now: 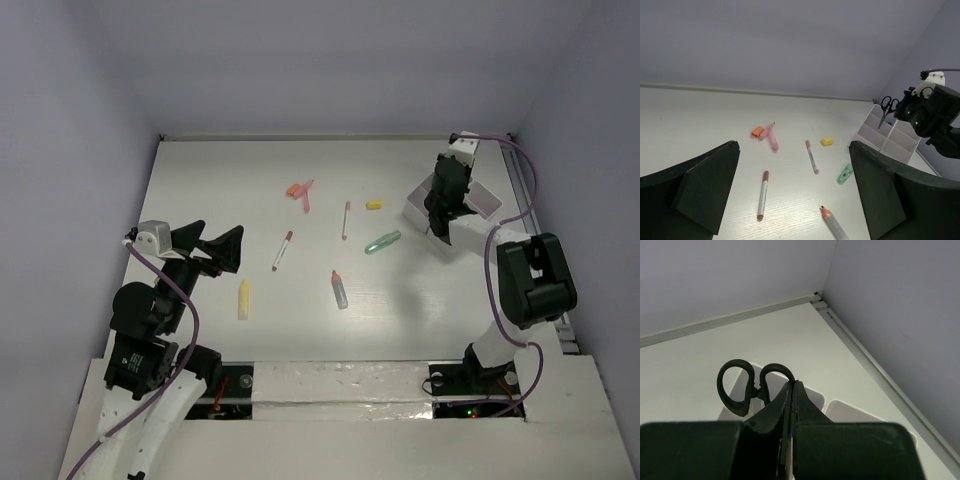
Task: Sort the stationery into containers
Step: Place the scissors in the storage box.
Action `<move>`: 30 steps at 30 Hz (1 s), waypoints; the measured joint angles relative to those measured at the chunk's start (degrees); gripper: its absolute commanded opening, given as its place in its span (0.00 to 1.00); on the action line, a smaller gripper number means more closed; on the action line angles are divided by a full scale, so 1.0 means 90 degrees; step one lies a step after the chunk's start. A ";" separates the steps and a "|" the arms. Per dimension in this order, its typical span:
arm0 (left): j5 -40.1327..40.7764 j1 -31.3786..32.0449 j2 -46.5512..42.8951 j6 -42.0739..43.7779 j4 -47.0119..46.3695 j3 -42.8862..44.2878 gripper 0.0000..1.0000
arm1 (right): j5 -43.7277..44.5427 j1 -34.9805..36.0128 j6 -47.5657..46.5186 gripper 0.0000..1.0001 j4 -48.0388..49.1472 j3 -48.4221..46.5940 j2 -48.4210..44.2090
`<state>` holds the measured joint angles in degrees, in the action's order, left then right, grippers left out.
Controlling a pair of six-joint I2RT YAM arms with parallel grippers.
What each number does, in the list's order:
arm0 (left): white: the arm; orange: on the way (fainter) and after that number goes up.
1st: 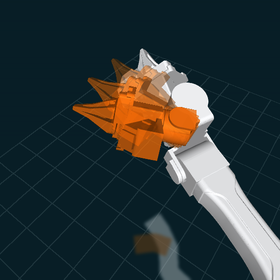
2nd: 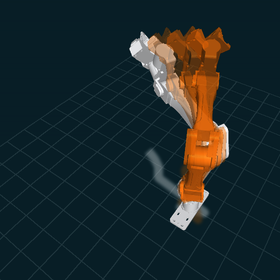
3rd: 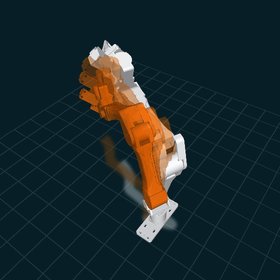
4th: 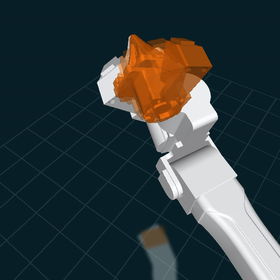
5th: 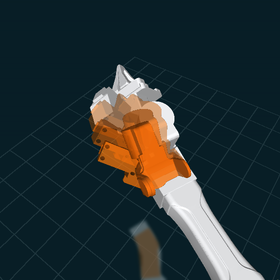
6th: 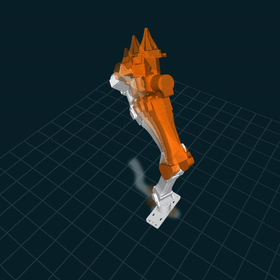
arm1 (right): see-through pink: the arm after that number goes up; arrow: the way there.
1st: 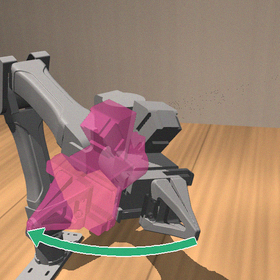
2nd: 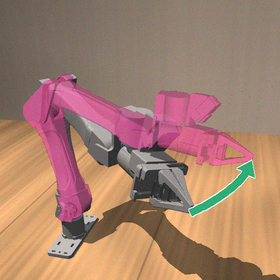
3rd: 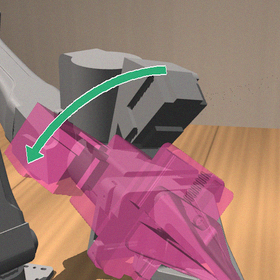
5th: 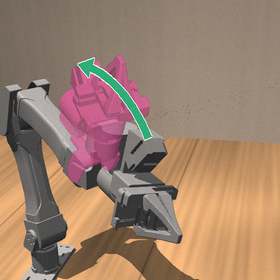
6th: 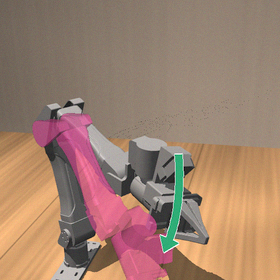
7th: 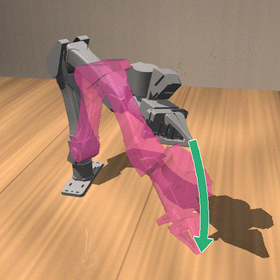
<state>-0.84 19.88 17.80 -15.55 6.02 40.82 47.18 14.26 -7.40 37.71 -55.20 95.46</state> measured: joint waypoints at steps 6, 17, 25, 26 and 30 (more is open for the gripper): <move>0.0000 0.0000 0.0000 0.0000 0.0000 0.0000 0.91 | -0.0002 0.0000 0.0287 0.00 -0.0119 0.0104 0.0138; -0.0002 0.0000 0.0000 0.0000 0.0000 0.0000 0.91 | -0.0058 0.0000 0.0906 0.17 -0.0525 0.0199 0.0143; -0.0002 0.0000 0.0000 0.0000 0.0000 0.0000 0.91 | -0.0129 0.0000 0.1195 0.34 -0.0872 0.0199 0.0134; -0.0002 0.0000 0.0000 0.0000 0.0000 0.0000 0.91 | -0.0146 0.0000 0.1243 0.34 -0.0923 0.0199 0.0129; -0.0002 0.0000 0.0000 0.0002 0.0000 0.0000 0.91 | -0.0240 0.0005 0.1389 0.37 -0.1209 0.0199 0.0056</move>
<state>-0.86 19.88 17.80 -15.53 6.02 40.82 45.01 14.31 5.10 26.83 -53.41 95.96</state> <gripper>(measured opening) 0.905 0.356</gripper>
